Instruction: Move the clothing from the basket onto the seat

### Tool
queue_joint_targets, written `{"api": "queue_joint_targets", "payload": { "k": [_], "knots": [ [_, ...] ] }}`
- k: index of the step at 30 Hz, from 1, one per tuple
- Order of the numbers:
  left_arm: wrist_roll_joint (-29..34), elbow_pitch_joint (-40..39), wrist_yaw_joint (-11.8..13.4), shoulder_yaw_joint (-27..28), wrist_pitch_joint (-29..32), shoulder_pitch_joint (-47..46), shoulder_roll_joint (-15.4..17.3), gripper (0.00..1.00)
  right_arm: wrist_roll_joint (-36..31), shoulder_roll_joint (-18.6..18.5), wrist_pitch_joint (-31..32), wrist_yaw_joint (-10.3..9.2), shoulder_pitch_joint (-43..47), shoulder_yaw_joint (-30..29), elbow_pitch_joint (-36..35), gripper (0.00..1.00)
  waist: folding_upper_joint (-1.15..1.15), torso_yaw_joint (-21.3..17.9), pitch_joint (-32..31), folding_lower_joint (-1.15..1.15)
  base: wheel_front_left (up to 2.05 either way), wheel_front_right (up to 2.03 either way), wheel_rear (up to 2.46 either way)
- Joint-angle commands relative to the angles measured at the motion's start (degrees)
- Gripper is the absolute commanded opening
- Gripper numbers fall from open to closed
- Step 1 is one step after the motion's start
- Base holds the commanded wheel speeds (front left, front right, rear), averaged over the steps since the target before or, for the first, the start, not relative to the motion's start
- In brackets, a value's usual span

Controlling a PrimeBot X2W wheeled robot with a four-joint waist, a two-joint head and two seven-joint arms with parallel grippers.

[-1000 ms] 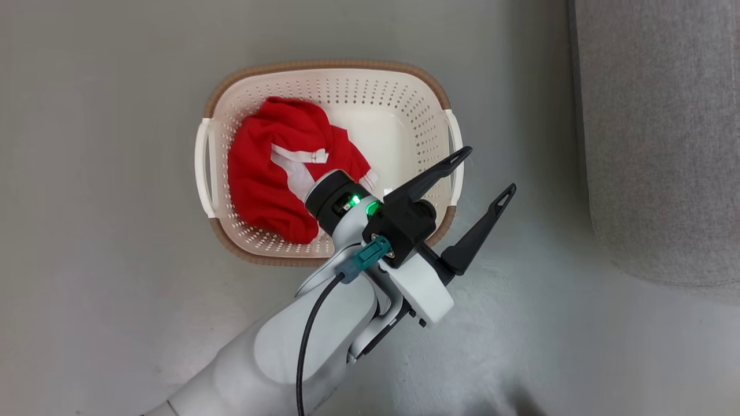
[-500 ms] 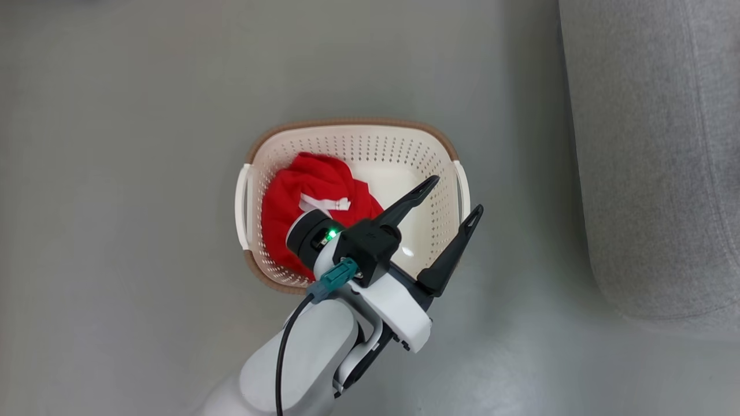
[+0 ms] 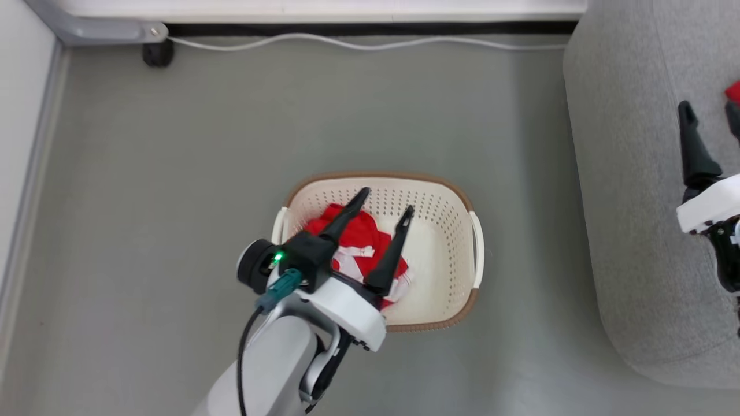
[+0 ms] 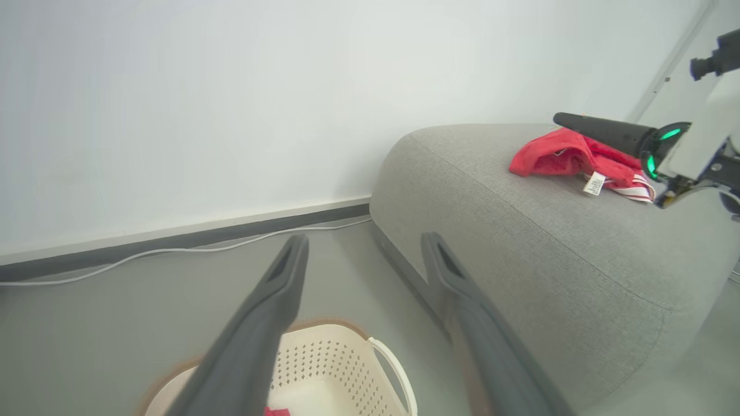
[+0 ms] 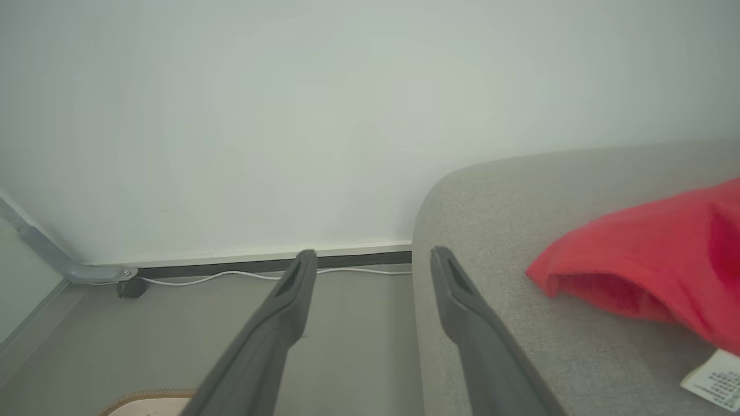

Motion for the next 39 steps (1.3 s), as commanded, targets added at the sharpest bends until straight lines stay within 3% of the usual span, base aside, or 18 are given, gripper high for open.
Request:
{"api": "queue_joint_targets", "payload": {
  "k": [1,14,21,29,39],
  "knots": [
    [0.75,-1.11,0.44,2.10,-0.28,0.47,0.30,1.00,-0.36,-0.66,-0.35,0.17,1.81,0.40,-1.48,1.00,0.00,1.24,-1.78,0.00,0.00,0.00,0.00],
    [7.84,-2.15,2.18,21.75,-0.28,9.54,0.30,1.00,-7.03,4.43,-0.36,0.17,9.58,-2.69,-9.01,1.00,0.00,3.67,-10.25,0.00,0.00,0.00,0.00],
    [11.50,-3.56,1.69,30.60,-0.28,15.96,0.30,1.00,-12.51,7.85,-0.36,0.17,17.03,-6.84,-14.91,1.00,0.00,3.14,-14.37,0.00,0.00,0.00,0.00],
    [12.57,-5.99,1.25,34.27,-0.28,21.84,0.30,1.00,-15.18,10.63,-0.36,0.17,24.42,-10.28,-20.34,1.00,0.00,2.10,-16.74,0.00,0.00,0.00,0.00],
    [12.67,-8.01,0.83,35.71,-0.28,25.99,0.30,1.00,-17.42,12.67,-0.36,0.17,30.07,-12.51,-22.16,1.00,0.00,1.41,-17.96,0.00,0.00,0.00,0.00]
  ]
}}
